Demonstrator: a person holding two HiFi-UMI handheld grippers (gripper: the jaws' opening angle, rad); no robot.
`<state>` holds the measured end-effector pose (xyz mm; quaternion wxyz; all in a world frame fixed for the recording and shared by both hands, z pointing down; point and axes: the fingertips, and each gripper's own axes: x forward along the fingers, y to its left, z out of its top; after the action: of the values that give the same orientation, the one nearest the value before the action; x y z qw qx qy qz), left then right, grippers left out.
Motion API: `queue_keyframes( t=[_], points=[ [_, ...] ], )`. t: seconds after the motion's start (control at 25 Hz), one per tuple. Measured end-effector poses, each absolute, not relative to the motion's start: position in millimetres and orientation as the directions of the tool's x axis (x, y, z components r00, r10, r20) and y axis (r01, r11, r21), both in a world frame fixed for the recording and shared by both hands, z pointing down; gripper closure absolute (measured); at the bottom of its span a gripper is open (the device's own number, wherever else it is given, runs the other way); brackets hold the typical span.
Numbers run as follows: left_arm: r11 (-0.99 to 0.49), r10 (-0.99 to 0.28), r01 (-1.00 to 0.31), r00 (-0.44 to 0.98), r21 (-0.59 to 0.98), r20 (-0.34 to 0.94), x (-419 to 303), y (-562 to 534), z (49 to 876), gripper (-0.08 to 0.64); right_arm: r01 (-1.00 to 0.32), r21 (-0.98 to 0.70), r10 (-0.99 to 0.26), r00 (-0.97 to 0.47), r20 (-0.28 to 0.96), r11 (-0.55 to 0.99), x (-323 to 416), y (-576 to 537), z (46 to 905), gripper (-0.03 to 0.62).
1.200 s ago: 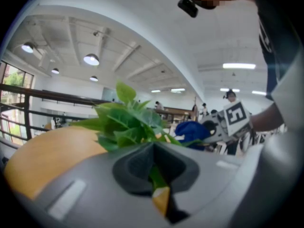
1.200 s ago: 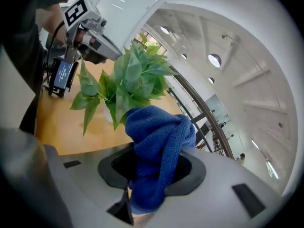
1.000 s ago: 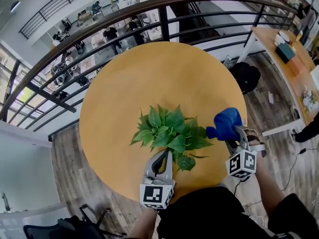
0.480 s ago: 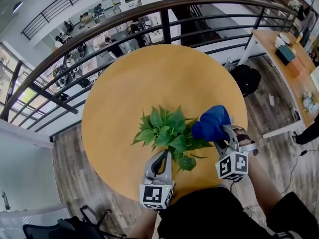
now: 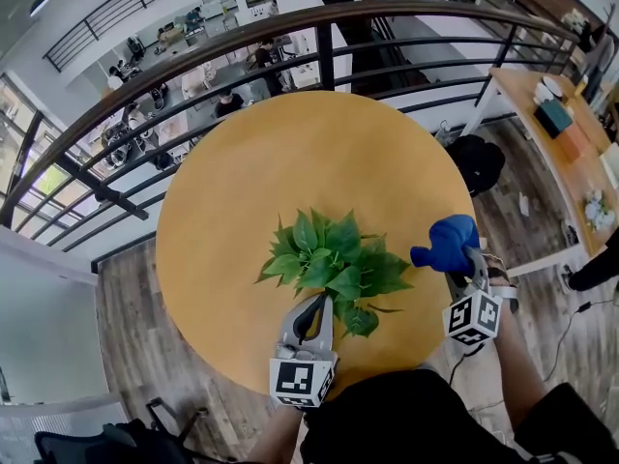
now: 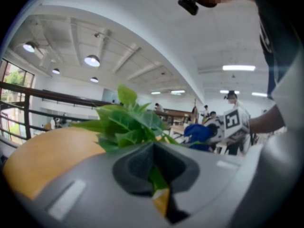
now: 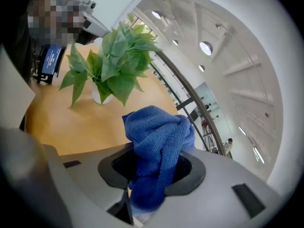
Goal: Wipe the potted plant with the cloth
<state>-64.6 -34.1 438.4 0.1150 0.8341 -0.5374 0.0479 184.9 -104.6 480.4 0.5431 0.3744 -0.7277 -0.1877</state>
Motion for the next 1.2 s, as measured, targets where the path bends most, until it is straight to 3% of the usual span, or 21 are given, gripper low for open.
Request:
queue_keyframes(
  t=[0.16, 0.32, 0.48, 0.64, 0.8, 1.0, 1.2],
  points=[
    [-0.391, -0.887, -0.91, 0.413, 0.139, 0.206, -66.7, -33.9, 439.5, 0.557, -0.415, 0.692, -0.804, -0.23, 0.548, 0.59, 157.8, -114.2, 433.4, 0.441],
    [-0.382, -0.89, -0.913, 0.405, 0.141, 0.211, -69.6, -33.3, 441.0, 0.557, -0.316, 0.687, -0.753, -0.353, 0.555, 0.654, 101.5, -97.8, 437.3, 0.44],
    [-0.374, -0.895, -0.917, 0.397, 0.143, 0.203, -71.6, -33.3, 440.1, 0.557, -0.189, 0.697, -0.719, -0.27, 0.641, 0.692, 107.7, -91.3, 485.7, 0.44],
    [-0.372, -0.897, -0.917, 0.396, 0.146, 0.196, -72.5, -33.6, 438.8, 0.557, -0.209, 0.677, -0.707, -0.135, 0.695, 0.706, 161.2, -96.1, 511.2, 0.44],
    [-0.371, -0.898, -0.916, 0.395, 0.151, 0.192, -72.1, -34.4, 439.2, 0.557, -0.286, 0.707, -0.755, -0.104, 0.648, 0.647, 191.2, -113.8, 488.3, 0.44],
    [-0.373, -0.897, -0.917, 0.396, 0.145, 0.195, -70.6, -34.5, 438.1, 0.557, -0.298, 0.764, -0.82, -0.238, 0.521, 0.572, 150.2, -133.5, 429.5, 0.44],
    [-0.363, -0.899, -0.92, 0.388, 0.15, 0.203, -73.4, -32.1, 440.7, 0.557, -0.149, 0.774, -0.752, -0.408, 0.518, 0.615, 77.0, -116.0, 432.5, 0.44]
  ],
)
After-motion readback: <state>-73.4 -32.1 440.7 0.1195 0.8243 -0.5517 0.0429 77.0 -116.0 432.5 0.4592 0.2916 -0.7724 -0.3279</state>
